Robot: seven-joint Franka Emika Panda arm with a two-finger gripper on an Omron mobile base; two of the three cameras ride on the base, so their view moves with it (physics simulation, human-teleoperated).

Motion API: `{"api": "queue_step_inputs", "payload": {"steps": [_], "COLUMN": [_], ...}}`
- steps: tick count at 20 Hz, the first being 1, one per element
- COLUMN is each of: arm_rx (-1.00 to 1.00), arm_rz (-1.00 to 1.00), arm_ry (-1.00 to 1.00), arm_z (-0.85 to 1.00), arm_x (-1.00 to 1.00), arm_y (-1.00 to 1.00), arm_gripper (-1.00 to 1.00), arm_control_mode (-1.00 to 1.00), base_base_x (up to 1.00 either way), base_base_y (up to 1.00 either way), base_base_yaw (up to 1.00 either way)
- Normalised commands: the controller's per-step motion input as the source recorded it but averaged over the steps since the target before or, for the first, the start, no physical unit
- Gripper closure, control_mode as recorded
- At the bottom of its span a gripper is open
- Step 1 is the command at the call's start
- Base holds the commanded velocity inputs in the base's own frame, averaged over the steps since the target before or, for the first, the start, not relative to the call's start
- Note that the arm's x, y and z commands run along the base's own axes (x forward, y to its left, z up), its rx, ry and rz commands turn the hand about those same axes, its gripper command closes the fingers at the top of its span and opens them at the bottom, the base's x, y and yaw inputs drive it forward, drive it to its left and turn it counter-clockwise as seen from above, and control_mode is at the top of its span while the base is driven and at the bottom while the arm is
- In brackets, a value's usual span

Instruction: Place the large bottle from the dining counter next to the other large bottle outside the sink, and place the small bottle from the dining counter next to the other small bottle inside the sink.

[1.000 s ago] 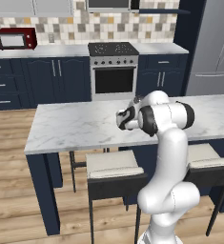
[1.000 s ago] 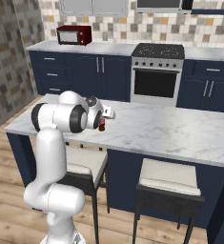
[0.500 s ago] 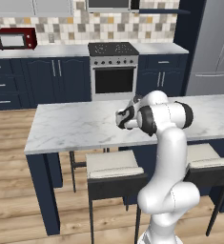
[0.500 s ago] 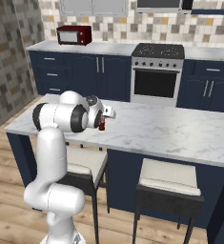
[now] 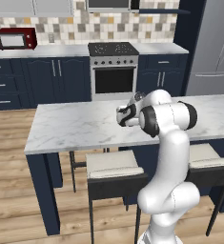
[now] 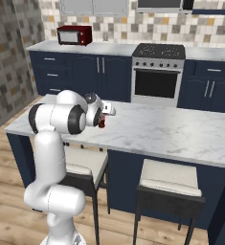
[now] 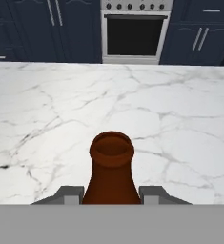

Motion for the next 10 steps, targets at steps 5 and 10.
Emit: {"api": "queue_step_inputs", "payload": {"steps": [5,10], "arm_rx": [0.00,0.00], "arm_rz": [0.00,0.00], "arm_ry": [-0.02,-0.01], "arm_z": [0.17,0.05], "arm_x": [-0.42,-0.63], "arm_y": [0.00,0.00], "arm_gripper": [1.00,1.00], "arm_control_mode": [-1.00,-1.00], "base_base_x": [0.00,0.00], "base_base_y": [0.00,0.00], "base_base_yaw": [0.00,0.00]}}
